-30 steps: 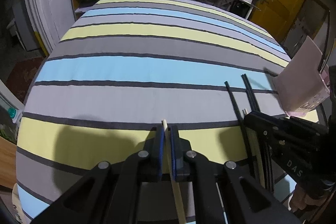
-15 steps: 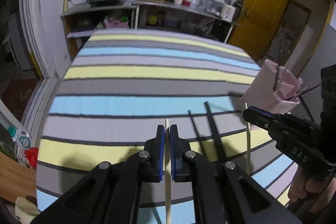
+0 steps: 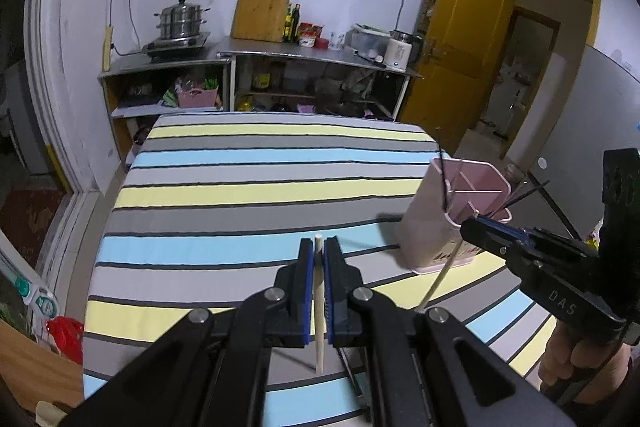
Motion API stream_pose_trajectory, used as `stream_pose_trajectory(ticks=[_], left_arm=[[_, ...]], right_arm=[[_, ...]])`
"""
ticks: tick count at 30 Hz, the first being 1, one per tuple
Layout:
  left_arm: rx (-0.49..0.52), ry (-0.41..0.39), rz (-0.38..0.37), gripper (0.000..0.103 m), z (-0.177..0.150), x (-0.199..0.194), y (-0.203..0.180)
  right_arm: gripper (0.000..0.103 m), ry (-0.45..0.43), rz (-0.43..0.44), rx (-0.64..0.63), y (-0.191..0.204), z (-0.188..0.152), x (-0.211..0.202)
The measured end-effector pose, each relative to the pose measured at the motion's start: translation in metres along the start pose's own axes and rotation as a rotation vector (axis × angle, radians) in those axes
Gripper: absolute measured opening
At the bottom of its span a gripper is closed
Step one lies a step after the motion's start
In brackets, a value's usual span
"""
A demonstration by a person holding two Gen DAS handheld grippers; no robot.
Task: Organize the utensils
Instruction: 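Lift the bamboo chopsticks upright with both tools off the cloth, then carry the bamboo chopsticks with both tools above the pink basket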
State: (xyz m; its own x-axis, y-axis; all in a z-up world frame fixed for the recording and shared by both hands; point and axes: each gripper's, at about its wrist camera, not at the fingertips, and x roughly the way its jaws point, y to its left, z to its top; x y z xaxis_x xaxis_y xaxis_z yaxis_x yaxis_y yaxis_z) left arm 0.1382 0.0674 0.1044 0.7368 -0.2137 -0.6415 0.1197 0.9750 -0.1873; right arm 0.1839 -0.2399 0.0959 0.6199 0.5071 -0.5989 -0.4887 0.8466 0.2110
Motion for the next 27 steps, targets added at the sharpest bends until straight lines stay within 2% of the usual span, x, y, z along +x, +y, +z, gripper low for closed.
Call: stream_pose_trajectory(ticks=[11,27], left_arm=[[0.033,0.012,-0.042,0.005,0.002,-0.001,-0.029],[0.056,0.026,-0.193,0.005,0.029,0.023,-0.093]], right_arm=[[0.005,-0.022,-0.033,0.019,-0.015,-0.011,-0.024],[0.005,-0.123,-0.132,0.110,-0.072,-0.005,-0.075]])
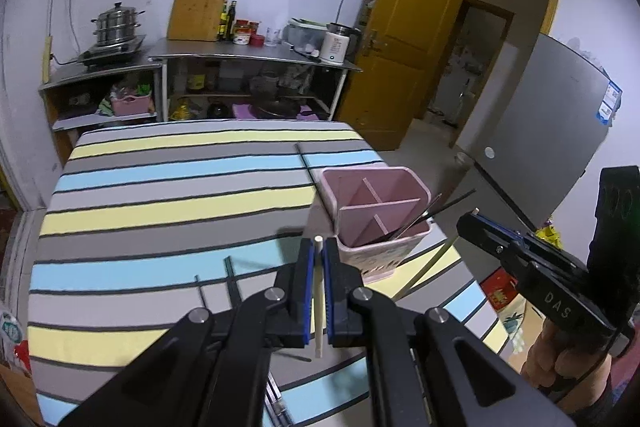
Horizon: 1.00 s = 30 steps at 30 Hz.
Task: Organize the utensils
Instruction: 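Carry the bamboo chopsticks with both tools above the pink basket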
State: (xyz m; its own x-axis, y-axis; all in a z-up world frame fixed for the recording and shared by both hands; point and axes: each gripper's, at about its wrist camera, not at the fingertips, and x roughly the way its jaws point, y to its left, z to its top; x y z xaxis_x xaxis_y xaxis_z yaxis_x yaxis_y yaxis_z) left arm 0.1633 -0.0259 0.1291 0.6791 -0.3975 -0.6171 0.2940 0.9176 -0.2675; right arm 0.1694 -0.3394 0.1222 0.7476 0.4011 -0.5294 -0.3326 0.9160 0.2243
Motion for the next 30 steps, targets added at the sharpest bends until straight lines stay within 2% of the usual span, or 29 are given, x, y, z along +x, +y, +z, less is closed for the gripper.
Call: stream_pose_trajectory(ticks=[12,18,25,30], left_arm=[[0.036,-0.100,-0.052,0.005,0.059,-0.015,-0.032],[0.050,-0.130,-0.054,0.005,0.081,-0.014,-0.042],[0.043,-0.152,-0.049,0.005,0.093,0.000,-0.042],[0.029,-0.153,-0.042,0.005,0.089,0.017,-0.037]], right_arm=[[0.005,-0.143,-0.024,0.020,-0.015,0.045,-0.029],[0.005,-0.204,-0.031,0.023,-0.020,0.071,-0.034],[0.005,-0.221,-0.040,0.034,-0.028,0.078,-0.024],[0.005,-0.218,-0.052,0.043,-0.036,0.074,-0.010]])
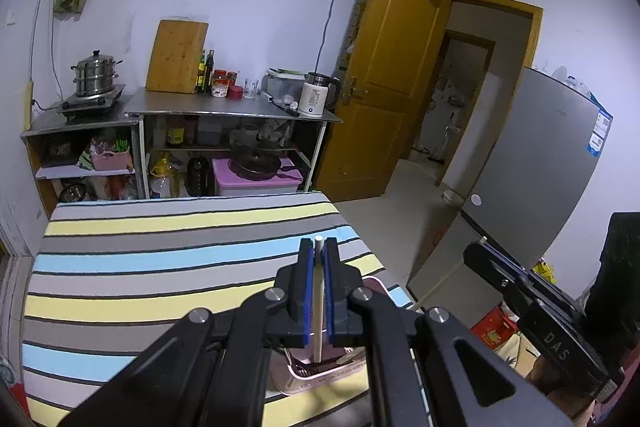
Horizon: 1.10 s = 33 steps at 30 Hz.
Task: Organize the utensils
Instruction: 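Carry the bamboo chopsticks with both tools above the pink basket, then open both tools to drop the bamboo chopsticks into the pink basket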
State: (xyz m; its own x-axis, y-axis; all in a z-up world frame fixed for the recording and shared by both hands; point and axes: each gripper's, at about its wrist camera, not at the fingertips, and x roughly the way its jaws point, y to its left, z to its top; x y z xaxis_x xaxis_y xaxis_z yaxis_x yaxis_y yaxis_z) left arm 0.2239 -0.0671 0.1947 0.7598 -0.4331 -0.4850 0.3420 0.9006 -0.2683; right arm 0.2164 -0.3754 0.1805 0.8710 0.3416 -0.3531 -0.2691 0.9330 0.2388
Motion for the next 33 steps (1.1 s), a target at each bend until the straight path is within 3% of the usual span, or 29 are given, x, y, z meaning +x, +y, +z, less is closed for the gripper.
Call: stream_pose_trajectory(ticks=[11,26,33], left_arm=[[-0.023,0.051,-0.008,0.005,-0.023,0.025,0.013],[-0.004,0.100,-0.002,0.006,-0.050,0.034,0.013],[-0.009,0.076,0.001,0.013,-0.049,0.022,0.015]], right_arm=[[0.005,0.034,-0.006,-0.006,-0.005,-0.028,0.023],[0.005,0.151,0.002,-0.021,-0.004,-0.061,0.041],[0.010,0.122,-0.007,-0.030,-0.002,-0.058,0.026]])
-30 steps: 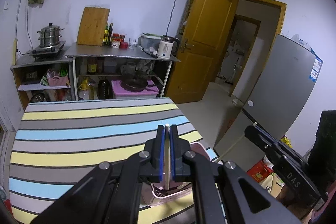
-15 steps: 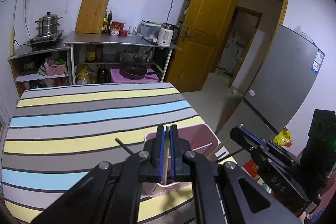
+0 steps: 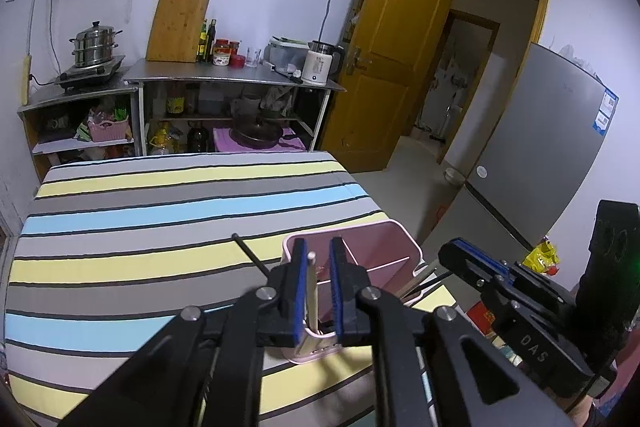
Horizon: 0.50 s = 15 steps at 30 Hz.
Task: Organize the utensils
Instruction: 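Open both tools to drop the bamboo chopsticks into the pink basket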
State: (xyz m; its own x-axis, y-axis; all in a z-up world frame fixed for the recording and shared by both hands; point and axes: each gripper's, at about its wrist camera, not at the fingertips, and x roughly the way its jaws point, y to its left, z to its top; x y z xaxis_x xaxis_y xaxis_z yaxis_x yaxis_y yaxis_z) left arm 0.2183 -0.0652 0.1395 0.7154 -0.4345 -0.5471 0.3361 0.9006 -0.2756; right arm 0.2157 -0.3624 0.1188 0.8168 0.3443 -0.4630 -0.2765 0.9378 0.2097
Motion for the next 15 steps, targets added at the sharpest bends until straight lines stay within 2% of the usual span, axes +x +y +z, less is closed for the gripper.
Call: stream_pose_trajectory(ticks=[8,15], left_arm=[[-0.003,-0.064,-0.004,0.016,-0.005,-0.033,0.005],[-0.016,-0.098,0.031,0.016,-0.040,-0.058,0.018]], right_arm=[[0.015,-0.043,0.024,0.010,0.004,0.001,-0.025],[0.015,-0.049,0.040,0.019,0.013,-0.020,-0.044]])
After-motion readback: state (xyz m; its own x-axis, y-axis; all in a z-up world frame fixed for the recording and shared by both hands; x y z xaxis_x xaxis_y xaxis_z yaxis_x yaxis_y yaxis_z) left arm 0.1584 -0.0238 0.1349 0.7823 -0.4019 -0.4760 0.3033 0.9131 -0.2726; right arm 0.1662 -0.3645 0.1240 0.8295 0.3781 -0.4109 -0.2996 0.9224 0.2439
